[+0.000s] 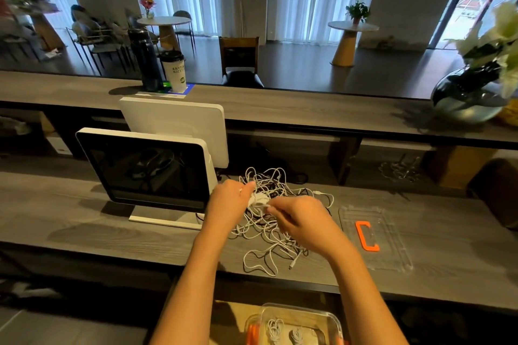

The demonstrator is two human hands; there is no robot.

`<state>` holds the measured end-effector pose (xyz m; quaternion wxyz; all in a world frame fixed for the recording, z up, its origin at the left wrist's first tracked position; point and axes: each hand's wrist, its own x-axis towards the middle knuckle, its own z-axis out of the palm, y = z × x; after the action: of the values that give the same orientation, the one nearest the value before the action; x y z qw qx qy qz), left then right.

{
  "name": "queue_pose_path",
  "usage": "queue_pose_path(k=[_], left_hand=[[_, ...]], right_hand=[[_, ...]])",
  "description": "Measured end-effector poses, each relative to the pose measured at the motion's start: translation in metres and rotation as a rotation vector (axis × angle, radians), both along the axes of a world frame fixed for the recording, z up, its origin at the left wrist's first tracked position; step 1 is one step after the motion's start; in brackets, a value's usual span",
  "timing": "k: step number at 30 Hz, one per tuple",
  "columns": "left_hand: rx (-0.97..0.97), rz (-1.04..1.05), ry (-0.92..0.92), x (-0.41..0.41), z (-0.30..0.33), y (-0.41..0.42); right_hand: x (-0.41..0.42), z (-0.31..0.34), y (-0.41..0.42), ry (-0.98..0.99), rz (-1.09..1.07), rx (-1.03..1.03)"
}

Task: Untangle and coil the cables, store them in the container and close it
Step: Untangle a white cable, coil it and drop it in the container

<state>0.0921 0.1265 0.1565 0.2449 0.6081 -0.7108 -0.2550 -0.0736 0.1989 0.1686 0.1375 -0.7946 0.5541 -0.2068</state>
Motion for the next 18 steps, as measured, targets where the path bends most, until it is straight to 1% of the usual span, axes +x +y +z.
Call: queue_pose_path(k=[2, 4, 6, 9, 12, 15, 18], left_hand=[[0.089, -0.136, 0.017, 0.001, 0.003, 0.002], [0.158, -0.257, 0.097, 0.002, 0.008, 0.006], [0.193, -0.36, 0.175, 0.002, 0.016, 0.012], [0.251, -0.468, 0.312, 0.001, 0.02, 0.017], [0.293, -0.551, 0.533, -0.003, 0.016, 0.022], [0.329, -0.518, 0.792, -0.009, 0.014, 0.026], [0.366, -0.329, 0.988, -0.015, 0.014, 0.027]], right_hand=[[-0.007, 0.001, -0.001, -0.084, -0.116, -0.119], [-0.015, 0.0, -0.002, -0.317, -0.217, -0.153], [-0.02, 0.002, -0.002, -0.551, -0.25, -0.099], [-0.022, 0.0, -0.003, -0.746, -0.246, -0.02], [-0.02, -0.002, -0.005, -0.951, -0.237, 0.013], [-0.013, -0.006, -0.007, -1.036, -0.21, 0.05], [-0.004, -0.013, -0.006, -1.016, -0.194, 0.104]])
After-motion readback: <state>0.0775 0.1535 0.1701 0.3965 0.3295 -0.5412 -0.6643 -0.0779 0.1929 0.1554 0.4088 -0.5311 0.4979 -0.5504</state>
